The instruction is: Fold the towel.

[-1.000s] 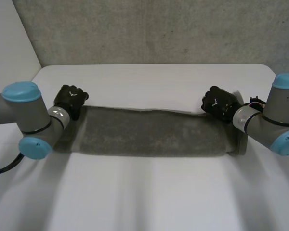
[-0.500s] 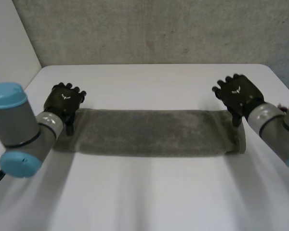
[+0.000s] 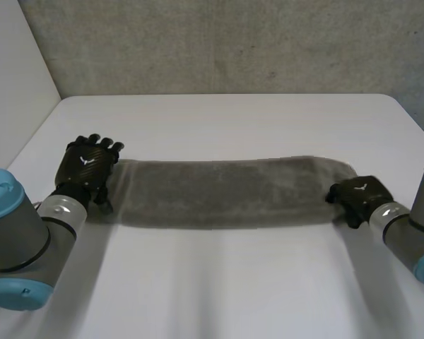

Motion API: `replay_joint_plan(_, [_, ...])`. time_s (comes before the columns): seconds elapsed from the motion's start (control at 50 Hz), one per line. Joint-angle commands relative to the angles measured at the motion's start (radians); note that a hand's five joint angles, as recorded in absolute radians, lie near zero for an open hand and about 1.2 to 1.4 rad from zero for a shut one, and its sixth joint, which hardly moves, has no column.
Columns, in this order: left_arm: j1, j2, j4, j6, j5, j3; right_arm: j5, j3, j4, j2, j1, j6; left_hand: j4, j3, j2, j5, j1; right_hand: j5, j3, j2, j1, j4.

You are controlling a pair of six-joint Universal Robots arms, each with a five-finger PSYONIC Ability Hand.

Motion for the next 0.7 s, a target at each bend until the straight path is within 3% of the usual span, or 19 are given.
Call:
replay_joint_plan(0.02, [0.007,0.001,-0.003,0.0,-0.002,0.002,0.027,-0.009,-0.025,-0.109,-0.089,-0.013,-0.069,-0.065,-0.075,-0.203,-0.084,0.12,0.177,0.164,0.442,0.122])
replay_joint_plan(0.26, [0.002,0.008,-0.003,0.0,-0.002,0.001,-0.009,-0.026,-0.038,-0.2,-0.183,-0.039,-0.069,-0.065,-0.075,-0.203,-0.084,0.12,0.177,0.164,0.442,0.122])
replay_joint_plan(0.42, [0.004,0.008,-0.003,0.0,0.0,0.001,0.006,-0.112,-0.027,-0.206,-0.217,-0.204,-0.069,-0.065,-0.075,-0.203,-0.084,0.12,0.177,0.164,0.442,0.122])
replay_joint_plan(0.46, [0.001,0.008,-0.003,0.0,-0.002,0.001,0.014,-0.167,-0.033,-0.217,-0.069,-0.22,-0.069,-0.065,-0.075,-0.203,-0.084,0.12,0.177,0.164,0.442,0.122])
replay_joint_plan(0.48, [0.001,0.008,-0.003,0.0,-0.002,0.001,0.014,-0.167,-0.033,-0.217,-0.068,-0.22,-0.069,-0.065,-0.075,-0.203,-0.084,0.12,0.177,0.164,0.442,0.122])
replay_joint_plan(0.52, [0.001,0.008,-0.003,0.0,-0.002,0.002,0.044,-0.257,-0.038,-0.208,0.121,-0.205,-0.069,-0.065,-0.075,-0.203,-0.084,0.12,0.177,0.164,0.442,0.122])
replay_joint_plan(0.58, [-0.002,0.009,-0.003,-0.002,-0.003,0.002,0.064,-0.291,-0.039,-0.197,0.205,-0.198,-0.069,-0.065,-0.075,-0.203,-0.084,0.12,0.177,0.164,0.442,0.122])
replay_joint_plan(0.64, [-0.006,0.009,-0.003,-0.002,-0.003,0.002,0.093,-0.398,-0.041,-0.052,0.471,-0.214,-0.069,-0.065,-0.075,-0.203,-0.084,0.12,0.177,0.164,0.442,0.122])
replay_joint_plan(0.66, [-0.007,0.009,-0.003,-0.002,-0.003,0.001,0.093,-0.399,-0.041,-0.052,0.472,-0.214,-0.069,-0.065,-0.075,-0.203,-0.084,0.12,0.177,0.164,0.442,0.122])
replay_joint_plan(0.7, [-0.007,0.009,-0.003,-0.002,-0.002,0.001,0.101,-0.469,-0.033,0.072,0.647,-0.221,-0.069,-0.065,-0.075,-0.203,-0.084,0.12,0.177,0.164,0.442,0.122])
